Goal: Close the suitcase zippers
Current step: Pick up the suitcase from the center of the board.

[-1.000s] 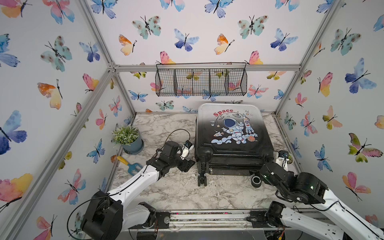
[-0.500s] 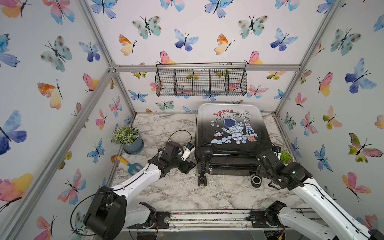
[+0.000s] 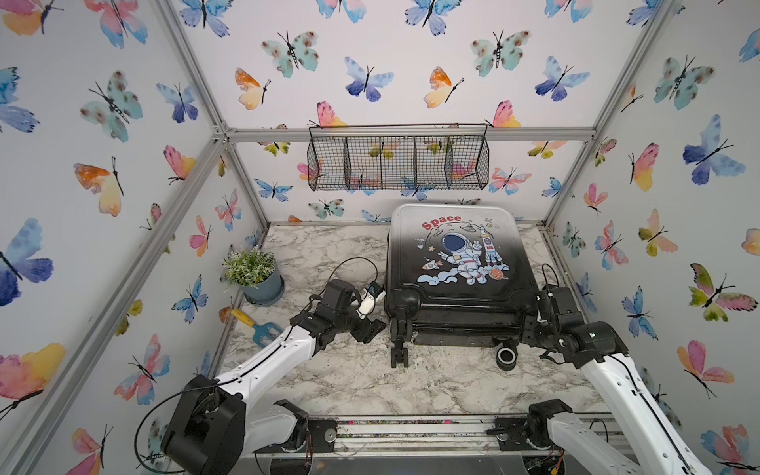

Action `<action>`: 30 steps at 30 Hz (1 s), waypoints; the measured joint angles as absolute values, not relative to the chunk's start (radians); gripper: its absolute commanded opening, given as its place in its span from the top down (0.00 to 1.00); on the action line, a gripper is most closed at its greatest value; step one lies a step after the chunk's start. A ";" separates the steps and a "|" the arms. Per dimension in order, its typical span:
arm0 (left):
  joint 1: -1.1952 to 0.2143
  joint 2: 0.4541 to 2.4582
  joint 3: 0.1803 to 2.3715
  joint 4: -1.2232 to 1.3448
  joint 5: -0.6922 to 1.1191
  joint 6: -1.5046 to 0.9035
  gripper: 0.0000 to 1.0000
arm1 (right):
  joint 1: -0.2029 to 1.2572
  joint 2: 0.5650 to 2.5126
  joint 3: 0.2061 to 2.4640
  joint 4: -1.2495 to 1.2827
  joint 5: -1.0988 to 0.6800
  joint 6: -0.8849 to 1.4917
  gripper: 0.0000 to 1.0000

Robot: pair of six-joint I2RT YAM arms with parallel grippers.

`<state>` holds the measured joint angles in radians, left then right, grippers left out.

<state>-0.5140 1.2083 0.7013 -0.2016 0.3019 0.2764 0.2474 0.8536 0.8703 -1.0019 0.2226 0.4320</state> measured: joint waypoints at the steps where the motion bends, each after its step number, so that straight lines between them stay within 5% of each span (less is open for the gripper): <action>1: -0.512 1.213 0.702 -0.201 0.294 0.290 0.29 | 0.247 0.854 0.871 -1.002 0.223 0.429 0.75; 6: -0.451 1.215 0.701 -0.194 0.302 0.343 0.33 | 0.247 0.847 0.877 -1.005 0.224 0.422 0.84; 22: -0.388 1.262 0.672 -0.128 0.675 0.469 0.38 | 0.250 0.836 1.006 -1.053 0.164 0.345 0.89; 30: -0.348 1.412 0.722 -0.087 0.775 0.475 0.52 | 0.249 0.854 1.008 -1.058 0.160 0.345 0.90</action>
